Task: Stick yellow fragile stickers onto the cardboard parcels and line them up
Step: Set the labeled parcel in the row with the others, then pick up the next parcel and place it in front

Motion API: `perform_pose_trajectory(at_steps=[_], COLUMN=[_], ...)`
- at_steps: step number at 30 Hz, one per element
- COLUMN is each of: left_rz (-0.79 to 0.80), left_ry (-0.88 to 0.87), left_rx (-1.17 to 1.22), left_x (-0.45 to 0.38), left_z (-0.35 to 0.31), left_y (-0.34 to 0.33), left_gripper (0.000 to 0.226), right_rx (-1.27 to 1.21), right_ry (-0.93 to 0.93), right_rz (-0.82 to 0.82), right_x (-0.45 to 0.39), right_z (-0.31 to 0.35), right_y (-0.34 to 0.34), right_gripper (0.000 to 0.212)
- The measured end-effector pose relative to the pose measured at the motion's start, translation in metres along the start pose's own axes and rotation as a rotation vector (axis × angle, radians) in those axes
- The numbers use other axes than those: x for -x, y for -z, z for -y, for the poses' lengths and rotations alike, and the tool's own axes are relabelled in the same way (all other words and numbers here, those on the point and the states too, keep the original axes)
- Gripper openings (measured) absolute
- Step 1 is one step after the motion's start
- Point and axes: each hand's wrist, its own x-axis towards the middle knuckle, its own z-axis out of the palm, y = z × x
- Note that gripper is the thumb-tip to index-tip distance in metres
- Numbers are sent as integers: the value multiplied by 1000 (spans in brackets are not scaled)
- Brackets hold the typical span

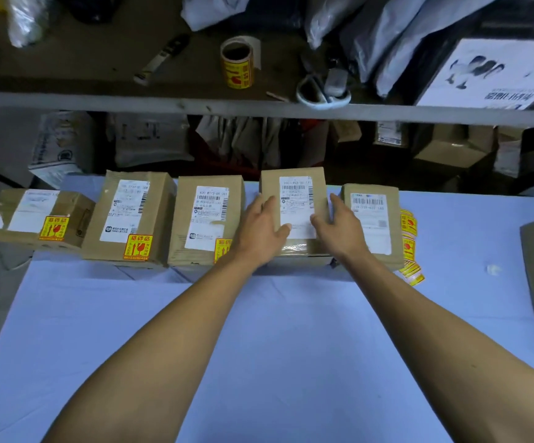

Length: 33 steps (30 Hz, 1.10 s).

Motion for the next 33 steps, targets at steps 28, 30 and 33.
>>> perform_pose_trajectory(at_steps=[28,30,33], left_rz=[-136,-137,-137], left_ry=[146,139,140], left_rx=[322,333,332], left_x=[76,106,148], left_z=[-15,-18,-19], left_y=[-34,-39,-54], left_gripper=[85,85,84], right_rx=[-495,-514,-472], right_ry=[-63,-35,-67], right_rz=[83,88,98], right_x=[69,98,140], right_z=[-41,-47,-62], right_y=[-14,-10,-8], right_gripper=[40,40,42])
